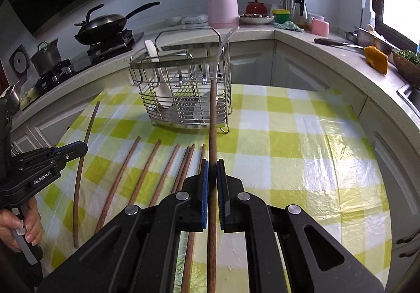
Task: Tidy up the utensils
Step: 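Lift the chopstick upright with the right tool while the left tool raises its chopstick toward the holder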
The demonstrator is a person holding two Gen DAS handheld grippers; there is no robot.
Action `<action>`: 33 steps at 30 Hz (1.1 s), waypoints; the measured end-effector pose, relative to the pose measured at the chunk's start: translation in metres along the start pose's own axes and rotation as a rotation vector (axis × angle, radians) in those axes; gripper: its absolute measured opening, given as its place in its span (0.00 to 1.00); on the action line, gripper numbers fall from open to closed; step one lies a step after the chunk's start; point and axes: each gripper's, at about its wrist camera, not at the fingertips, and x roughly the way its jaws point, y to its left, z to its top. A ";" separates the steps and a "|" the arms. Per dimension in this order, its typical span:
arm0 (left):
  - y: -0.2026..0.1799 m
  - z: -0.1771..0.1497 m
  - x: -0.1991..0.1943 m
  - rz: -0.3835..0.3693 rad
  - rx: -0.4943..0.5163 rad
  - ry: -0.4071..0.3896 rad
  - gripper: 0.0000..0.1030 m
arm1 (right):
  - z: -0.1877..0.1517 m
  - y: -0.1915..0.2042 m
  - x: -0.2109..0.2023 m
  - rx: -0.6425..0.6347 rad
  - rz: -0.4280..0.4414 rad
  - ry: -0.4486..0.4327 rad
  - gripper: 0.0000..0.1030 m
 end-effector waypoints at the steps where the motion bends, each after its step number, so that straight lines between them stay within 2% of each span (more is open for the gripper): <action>1: -0.001 0.001 -0.007 -0.001 0.001 -0.013 0.06 | 0.000 0.001 -0.006 -0.002 -0.001 -0.011 0.08; 9: -0.005 0.001 -0.051 -0.006 0.019 -0.088 0.06 | -0.005 0.011 -0.048 -0.017 -0.007 -0.071 0.08; 20: -0.017 -0.023 -0.098 -0.003 0.049 -0.169 0.06 | -0.022 0.024 -0.091 -0.041 -0.022 -0.131 0.08; 33: -0.025 -0.025 -0.122 0.016 0.080 -0.239 0.06 | -0.028 0.024 -0.120 -0.054 -0.042 -0.194 0.07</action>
